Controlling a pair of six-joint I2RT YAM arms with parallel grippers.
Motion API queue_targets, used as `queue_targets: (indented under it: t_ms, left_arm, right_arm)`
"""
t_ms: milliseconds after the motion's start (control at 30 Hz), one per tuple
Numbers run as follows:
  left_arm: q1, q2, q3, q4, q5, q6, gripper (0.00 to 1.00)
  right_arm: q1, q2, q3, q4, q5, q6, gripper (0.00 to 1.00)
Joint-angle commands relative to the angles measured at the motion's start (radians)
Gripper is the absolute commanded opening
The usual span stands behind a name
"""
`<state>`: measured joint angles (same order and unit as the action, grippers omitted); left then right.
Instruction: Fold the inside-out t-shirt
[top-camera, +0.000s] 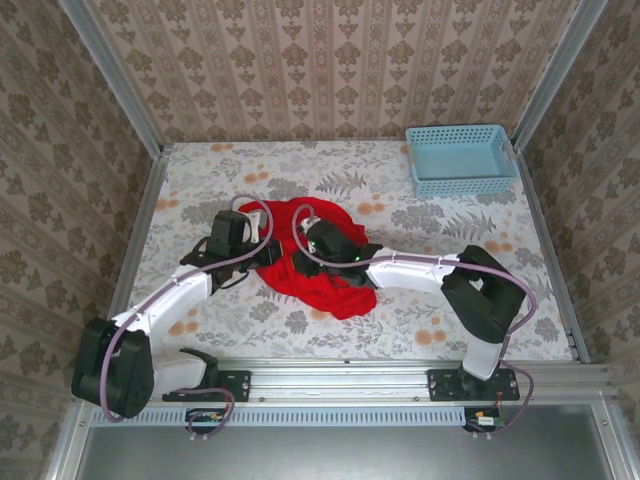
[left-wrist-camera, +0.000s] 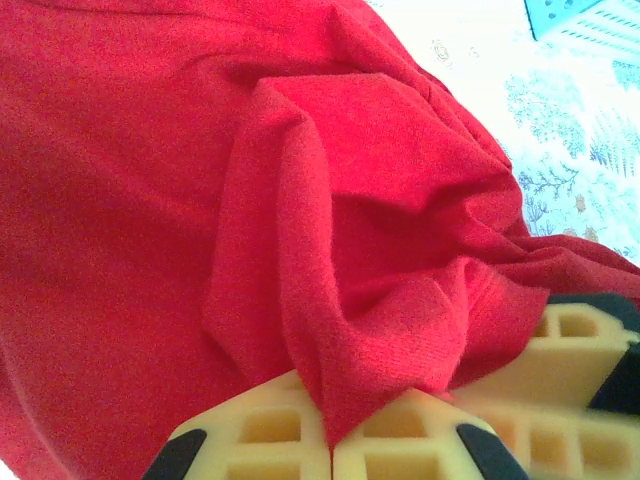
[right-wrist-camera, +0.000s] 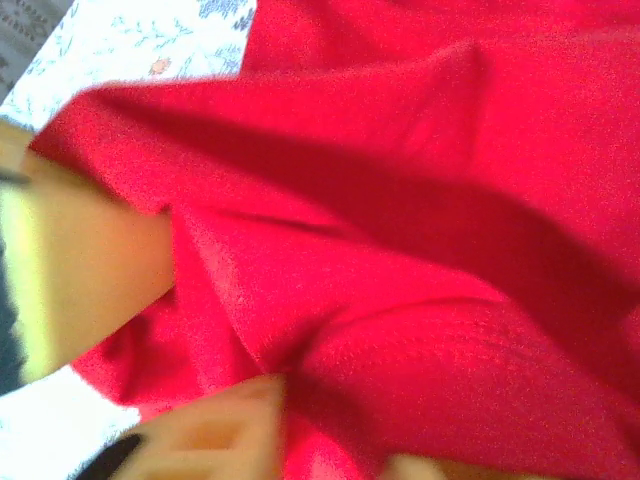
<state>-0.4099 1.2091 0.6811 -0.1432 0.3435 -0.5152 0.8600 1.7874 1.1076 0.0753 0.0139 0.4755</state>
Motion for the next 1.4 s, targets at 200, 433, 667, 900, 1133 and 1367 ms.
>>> queue_targets:
  t_ms: [200, 433, 667, 900, 1133, 1367]
  left_arm:
    - [0.008, 0.003, 0.02, -0.036, -0.001, 0.037, 0.07]
    - [-0.011, 0.141, 0.175, -0.098, 0.003, 0.085, 0.22]
    - [-0.148, 0.169, 0.285, -0.269, -0.275, 0.139, 0.56]
    - [-0.284, 0.128, 0.179, -0.273, -0.345, 0.087, 0.73]
    - [-0.249, 0.236, 0.143, -0.233, -0.384, 0.027, 0.79]
    - [-0.217, 0.268, 0.172, -0.191, -0.339, 0.055, 0.58]
  right_arm:
    - [-0.021, -0.141, -0.02, -0.051, 0.014, -0.017, 0.0]
    - [-0.087, -0.381, -0.06, -0.261, 0.08, 0.002, 0.0]
    - [-0.21, -0.362, -0.055, -0.257, -0.016, 0.056, 0.0]
    - [-0.238, -0.285, 0.007, -0.27, 0.011, 0.077, 0.0]
    - [-0.296, -0.208, 0.038, -0.297, 0.023, 0.057, 0.03]
    - [-0.285, -0.228, -0.031, -0.275, -0.065, 0.038, 0.56]
